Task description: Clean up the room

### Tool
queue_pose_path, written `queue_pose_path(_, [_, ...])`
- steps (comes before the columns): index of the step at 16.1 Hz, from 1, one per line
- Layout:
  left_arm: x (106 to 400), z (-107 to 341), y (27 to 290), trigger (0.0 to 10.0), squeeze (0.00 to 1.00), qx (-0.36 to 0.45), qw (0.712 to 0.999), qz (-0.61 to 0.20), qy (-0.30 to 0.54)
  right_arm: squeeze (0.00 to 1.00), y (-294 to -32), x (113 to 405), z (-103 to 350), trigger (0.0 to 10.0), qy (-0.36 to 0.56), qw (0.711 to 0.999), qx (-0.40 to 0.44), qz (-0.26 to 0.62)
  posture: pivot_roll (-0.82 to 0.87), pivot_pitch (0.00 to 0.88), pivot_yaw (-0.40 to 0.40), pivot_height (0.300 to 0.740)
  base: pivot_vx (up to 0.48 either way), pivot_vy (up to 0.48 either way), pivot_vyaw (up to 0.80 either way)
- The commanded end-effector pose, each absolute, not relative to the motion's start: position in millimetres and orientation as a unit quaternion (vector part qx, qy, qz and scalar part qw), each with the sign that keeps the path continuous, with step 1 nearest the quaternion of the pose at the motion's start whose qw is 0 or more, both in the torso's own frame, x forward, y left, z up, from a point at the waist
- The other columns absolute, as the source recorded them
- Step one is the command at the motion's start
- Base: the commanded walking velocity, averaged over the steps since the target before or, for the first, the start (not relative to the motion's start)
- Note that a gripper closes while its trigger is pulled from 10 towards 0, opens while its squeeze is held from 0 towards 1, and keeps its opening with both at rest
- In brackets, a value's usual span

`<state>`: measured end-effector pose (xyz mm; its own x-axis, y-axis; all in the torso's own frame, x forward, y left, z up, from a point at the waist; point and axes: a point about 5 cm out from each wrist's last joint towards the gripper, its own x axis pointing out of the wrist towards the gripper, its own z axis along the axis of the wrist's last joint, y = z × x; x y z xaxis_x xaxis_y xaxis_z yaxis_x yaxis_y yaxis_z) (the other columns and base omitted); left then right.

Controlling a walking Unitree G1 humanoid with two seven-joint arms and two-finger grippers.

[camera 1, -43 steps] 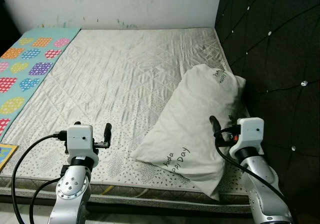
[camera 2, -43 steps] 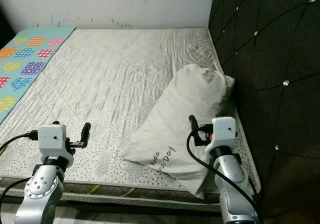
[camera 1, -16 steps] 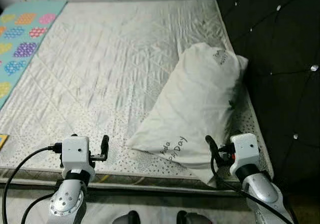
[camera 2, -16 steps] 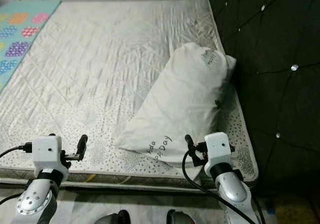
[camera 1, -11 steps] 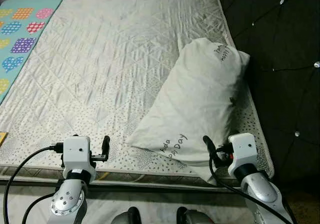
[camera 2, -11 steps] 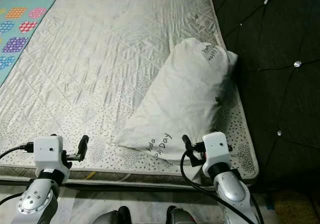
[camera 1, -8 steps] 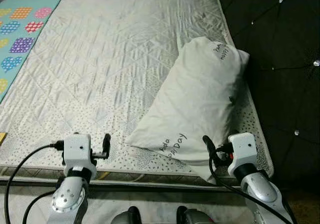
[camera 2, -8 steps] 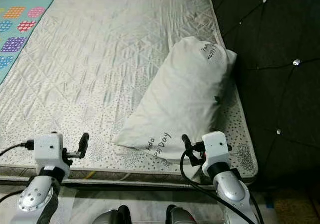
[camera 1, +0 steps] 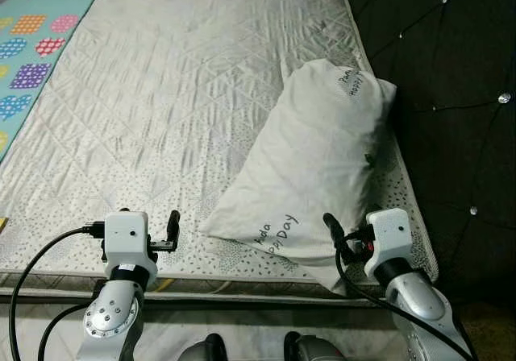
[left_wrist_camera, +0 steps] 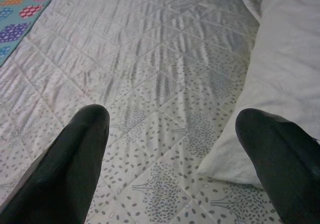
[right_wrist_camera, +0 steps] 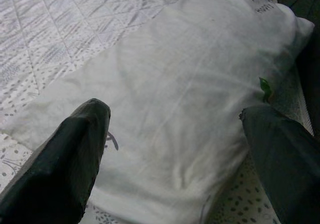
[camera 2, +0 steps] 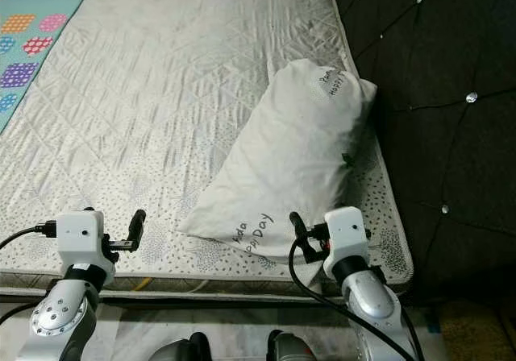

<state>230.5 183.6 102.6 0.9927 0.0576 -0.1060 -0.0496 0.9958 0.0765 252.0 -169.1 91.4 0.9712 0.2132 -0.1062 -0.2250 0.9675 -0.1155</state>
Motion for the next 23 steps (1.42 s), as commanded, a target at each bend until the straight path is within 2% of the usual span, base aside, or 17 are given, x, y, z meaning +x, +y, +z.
queue_pose_path(1, [228.2,97.1,187.8,10.0,0.00,0.041,0.996,0.031,0.069,0.00,-168.3,249.8,85.0,10.0,0.061,0.990,-0.056,0.112,-0.09,0.224,0.050,0.687,0.000,0.000,0.00])
queue_pose_path(9, [231.8,97.2,185.2,10.0,0.00,0.042,0.997,0.024,0.066,0.00,-167.0,251.8,85.3,10.0,0.056,0.990,-0.055,0.114,-0.10,0.211,0.052,0.597,0.000,0.000,0.00])
queue_pose_path(16, [231.4,101.1,182.1,10.0,0.00,0.028,0.998,0.003,0.049,0.00,-165.7,255.2,84.8,10.0,0.056,0.990,-0.055,0.116,-0.10,0.205,0.050,0.597,0.000,0.000,0.00])
queue_pose_path(23, [233.5,101.0,180.5,10.0,0.00,0.025,0.999,-0.009,0.046,0.00,-165.6,258.0,84.8,10.0,0.055,0.991,-0.053,0.111,-0.10,0.206,0.055,0.597,0.286,0.000,0.00])
